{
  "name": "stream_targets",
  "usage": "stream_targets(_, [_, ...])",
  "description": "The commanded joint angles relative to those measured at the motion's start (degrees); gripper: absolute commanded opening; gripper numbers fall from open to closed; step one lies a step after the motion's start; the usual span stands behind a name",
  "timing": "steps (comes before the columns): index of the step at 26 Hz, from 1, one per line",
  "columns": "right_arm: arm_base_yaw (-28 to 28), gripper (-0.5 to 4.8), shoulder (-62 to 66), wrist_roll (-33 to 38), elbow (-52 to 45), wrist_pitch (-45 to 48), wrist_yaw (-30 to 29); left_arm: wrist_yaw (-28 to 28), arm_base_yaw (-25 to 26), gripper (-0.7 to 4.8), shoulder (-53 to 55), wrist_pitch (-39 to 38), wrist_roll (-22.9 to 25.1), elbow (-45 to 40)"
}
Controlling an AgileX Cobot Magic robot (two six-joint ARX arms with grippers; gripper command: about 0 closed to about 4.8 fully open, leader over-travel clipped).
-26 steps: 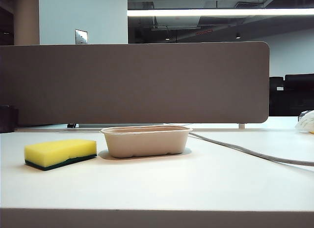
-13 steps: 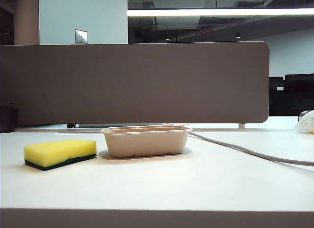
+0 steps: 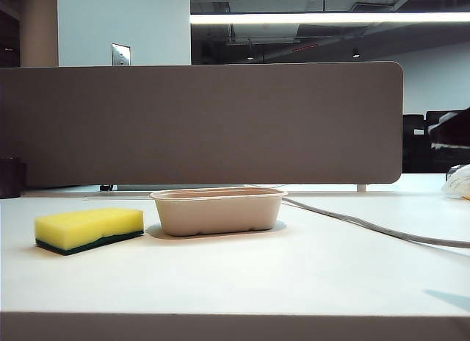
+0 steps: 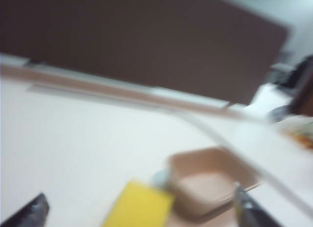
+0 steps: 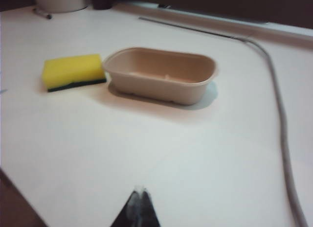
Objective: Pick up the cleaning sponge from the table and place it into the paper lunch box.
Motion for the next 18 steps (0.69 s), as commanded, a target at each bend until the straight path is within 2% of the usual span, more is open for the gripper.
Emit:
stream_targets(1, [0.79,-0.05,1.55,0.02,0.04,0.96,0.11,1.92,-0.09,4.79,0.07,3.74,-3.21,2.19])
stream_targets(5, [0.72,-0.05,3.26,0.02,0.04,0.98,0.11,2.16,-0.09,4.79,3.63,1.75,-1.92,7.89])
stream_targets(8, [0.74,-0.05,4.5,0.02,0.04,0.96,0.11,3.1,-0.33,4.79,10.88,1.14,2.34,12.79])
stream_targets(11, [0.76,-0.05,5.42,0.02,0.04,0.98,0.11,3.19,-1.2,4.79,22.53,1.33,9.66,17.38])
stream_targets(13, [0.76,-0.05,5.62,0.02,0.04,0.87,0.11,3.02,-2.12,4.79,31.02,1.9,12.85,19.61])
stream_targets(15, [0.76,-0.05,5.49,0.02,0.04,0.94,0.11,3.61,-2.93,4.79,41.11,2.91,13.16,22.18])
stream_targets(18, [0.74,-0.05,5.53,0.02,0.04,0.98,0.11,9.11,-4.85,4.79,54.58,2.78,12.22,27.39])
